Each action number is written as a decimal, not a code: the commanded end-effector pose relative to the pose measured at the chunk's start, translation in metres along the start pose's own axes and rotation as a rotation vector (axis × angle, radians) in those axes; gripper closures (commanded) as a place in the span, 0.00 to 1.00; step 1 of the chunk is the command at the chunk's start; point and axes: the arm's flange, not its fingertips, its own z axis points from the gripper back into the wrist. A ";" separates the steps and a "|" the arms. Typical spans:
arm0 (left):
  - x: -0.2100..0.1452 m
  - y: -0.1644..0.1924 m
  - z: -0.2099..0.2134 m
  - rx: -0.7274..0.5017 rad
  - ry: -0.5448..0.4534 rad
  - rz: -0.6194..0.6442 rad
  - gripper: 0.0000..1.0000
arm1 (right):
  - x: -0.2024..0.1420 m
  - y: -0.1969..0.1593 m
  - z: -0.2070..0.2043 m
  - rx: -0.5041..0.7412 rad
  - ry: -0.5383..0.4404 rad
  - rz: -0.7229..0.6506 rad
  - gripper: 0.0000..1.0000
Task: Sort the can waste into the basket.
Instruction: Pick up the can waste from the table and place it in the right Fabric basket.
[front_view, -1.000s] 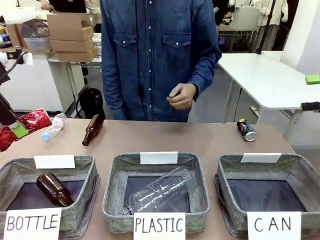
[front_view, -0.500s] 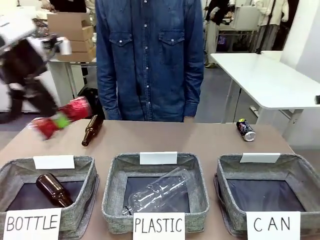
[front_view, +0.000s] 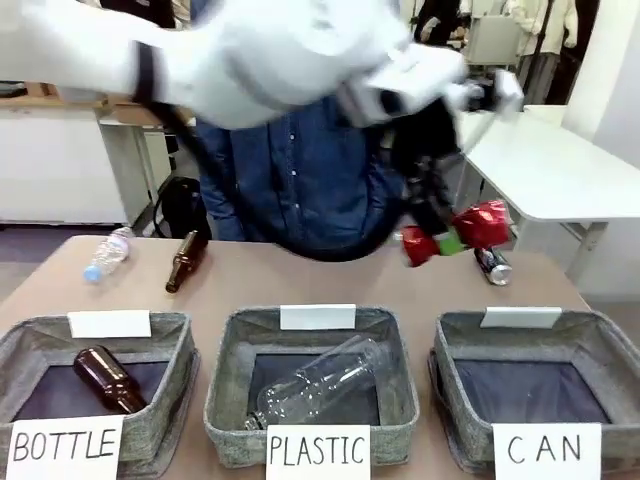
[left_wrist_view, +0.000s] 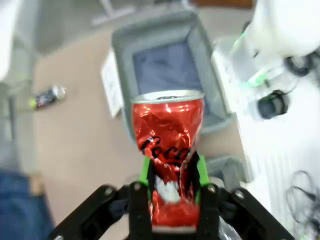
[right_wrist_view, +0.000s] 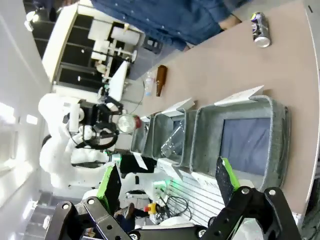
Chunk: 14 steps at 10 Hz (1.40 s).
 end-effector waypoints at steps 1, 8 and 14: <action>0.066 0.046 -0.048 -0.090 0.107 -0.120 0.62 | 0.005 0.026 -0.025 0.004 0.069 0.044 0.00; 0.097 0.064 -0.132 -0.144 0.222 -0.100 0.62 | 0.005 0.026 -0.025 0.004 0.069 0.044 0.00; 0.095 0.061 -0.130 -0.146 0.230 -0.111 0.00 | 0.005 0.026 -0.025 0.004 0.069 0.044 0.00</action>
